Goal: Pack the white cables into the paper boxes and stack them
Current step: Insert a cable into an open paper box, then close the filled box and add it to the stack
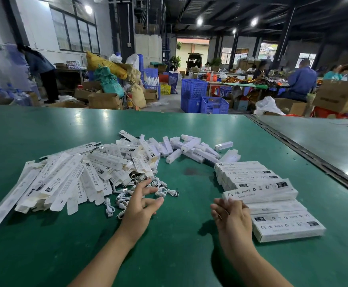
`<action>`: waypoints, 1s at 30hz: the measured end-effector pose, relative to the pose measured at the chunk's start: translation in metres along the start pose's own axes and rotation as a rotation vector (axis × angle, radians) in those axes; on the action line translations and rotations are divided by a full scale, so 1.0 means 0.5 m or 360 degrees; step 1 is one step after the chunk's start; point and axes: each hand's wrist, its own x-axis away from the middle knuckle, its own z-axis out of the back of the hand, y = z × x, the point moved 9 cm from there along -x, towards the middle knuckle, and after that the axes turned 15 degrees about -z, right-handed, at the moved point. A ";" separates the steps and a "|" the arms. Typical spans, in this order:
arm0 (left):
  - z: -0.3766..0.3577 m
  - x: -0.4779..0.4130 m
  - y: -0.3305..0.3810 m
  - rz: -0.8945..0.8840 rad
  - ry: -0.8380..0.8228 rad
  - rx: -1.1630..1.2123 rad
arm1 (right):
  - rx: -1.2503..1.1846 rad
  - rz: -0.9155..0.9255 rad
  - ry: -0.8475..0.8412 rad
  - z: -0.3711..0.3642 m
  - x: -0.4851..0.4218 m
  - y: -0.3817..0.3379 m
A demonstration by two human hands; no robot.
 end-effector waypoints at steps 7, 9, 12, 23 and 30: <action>0.001 0.000 -0.009 0.0040 -0.0028 -0.0020 | -0.0160 -0.0104 0.0225 0.028 0.006 0.005; 0.001 -0.001 -0.012 0.0048 -0.0034 -0.0032 | -0.0207 -0.0158 0.0240 0.029 0.011 0.011; 0.000 -0.003 -0.015 0.0058 -0.0039 -0.0031 | -0.0254 -0.0219 0.0265 0.031 0.012 0.025; 0.001 0.000 -0.013 0.0087 -0.0036 -0.0031 | -0.0415 -0.0358 0.0178 0.046 -0.024 0.027; 0.002 0.001 -0.017 0.0105 -0.0044 -0.0077 | -0.0446 -0.0407 0.0199 0.052 -0.042 0.027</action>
